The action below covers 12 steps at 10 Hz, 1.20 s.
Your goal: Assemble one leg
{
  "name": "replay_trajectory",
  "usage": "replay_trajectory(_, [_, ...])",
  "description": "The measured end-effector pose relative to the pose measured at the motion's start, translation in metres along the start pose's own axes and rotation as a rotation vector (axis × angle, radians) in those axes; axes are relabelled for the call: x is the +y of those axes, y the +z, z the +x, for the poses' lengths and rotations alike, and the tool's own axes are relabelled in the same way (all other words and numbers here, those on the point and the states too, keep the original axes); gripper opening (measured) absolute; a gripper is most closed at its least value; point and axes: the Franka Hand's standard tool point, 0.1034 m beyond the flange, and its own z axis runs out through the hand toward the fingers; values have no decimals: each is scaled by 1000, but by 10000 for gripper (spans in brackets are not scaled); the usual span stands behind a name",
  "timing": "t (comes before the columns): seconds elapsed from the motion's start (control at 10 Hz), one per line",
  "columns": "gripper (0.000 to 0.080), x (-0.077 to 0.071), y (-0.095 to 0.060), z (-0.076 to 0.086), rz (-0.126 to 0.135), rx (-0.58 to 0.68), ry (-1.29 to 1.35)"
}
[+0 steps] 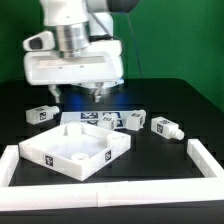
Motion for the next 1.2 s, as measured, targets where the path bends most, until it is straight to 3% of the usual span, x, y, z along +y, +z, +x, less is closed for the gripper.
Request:
replay_trajectory(0.1, [649,20,9,4,-3,-2,-23])
replay_trajectory(0.2, [649,30,14,5,-8,7,-42])
replay_trajectory(0.7, [649,27,16,5,-8,3,-13])
replay_trajectory(0.9, [649,41,35,21,-25,-13,108])
replay_trajectory(1.0, [649,49,44,22,-27,-15,130])
replay_trajectory(1.2, [649,65,58,16,-55,2,131])
